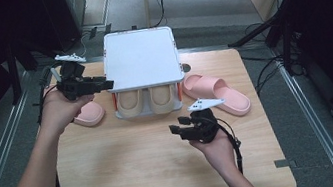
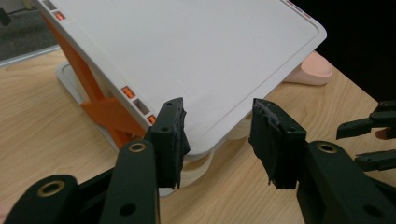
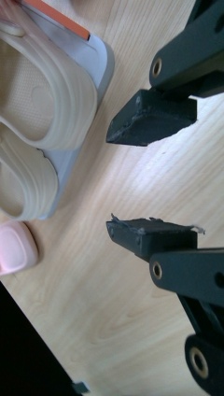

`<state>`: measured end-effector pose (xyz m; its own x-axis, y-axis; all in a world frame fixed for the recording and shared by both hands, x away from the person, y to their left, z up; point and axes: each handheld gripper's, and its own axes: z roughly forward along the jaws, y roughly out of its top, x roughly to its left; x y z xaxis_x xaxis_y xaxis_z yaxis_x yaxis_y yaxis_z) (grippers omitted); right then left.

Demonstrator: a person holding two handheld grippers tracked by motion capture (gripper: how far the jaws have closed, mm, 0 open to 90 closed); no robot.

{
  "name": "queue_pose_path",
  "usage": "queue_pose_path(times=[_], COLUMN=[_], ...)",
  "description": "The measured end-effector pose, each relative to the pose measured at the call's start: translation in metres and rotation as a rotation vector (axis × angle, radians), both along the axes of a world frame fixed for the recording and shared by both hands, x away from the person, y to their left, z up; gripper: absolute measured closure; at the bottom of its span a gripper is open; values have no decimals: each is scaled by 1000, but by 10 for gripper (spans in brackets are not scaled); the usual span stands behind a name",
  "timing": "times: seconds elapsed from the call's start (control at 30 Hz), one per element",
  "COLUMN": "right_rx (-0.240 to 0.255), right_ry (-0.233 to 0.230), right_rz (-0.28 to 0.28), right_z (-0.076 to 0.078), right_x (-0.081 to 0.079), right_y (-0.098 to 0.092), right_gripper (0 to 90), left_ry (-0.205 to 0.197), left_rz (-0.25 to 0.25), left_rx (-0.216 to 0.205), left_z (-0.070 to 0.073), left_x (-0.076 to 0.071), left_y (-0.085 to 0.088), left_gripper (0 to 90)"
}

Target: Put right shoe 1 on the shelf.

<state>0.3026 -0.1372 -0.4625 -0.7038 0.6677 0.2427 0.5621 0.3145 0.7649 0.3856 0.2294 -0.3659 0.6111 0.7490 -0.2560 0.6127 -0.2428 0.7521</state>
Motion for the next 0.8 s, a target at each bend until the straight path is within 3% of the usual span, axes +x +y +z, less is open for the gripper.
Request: queue_pose_path(times=[0.1, 0.33, 0.57, 0.8], right_rx=[-5, 32, 57, 27], right_ry=[-14, 24, 20, -4], right_rz=[12, -6, 16, 60], right_z=[0, -9, -8, -8], right_x=[-4, -7, 0, 5], right_y=[-7, -29, -22, -12], right_gripper=[488, 489, 489, 489], left_ry=[-7, -8, -13, -15], left_rz=[14, 69, 107, 143], left_rx=[-2, -1, 2, 7], left_z=[0, -5, -16, -29], left_x=[-2, -11, -15, -18], left_y=[7, 28, 43, 55], left_gripper=[522, 514, 493, 473])
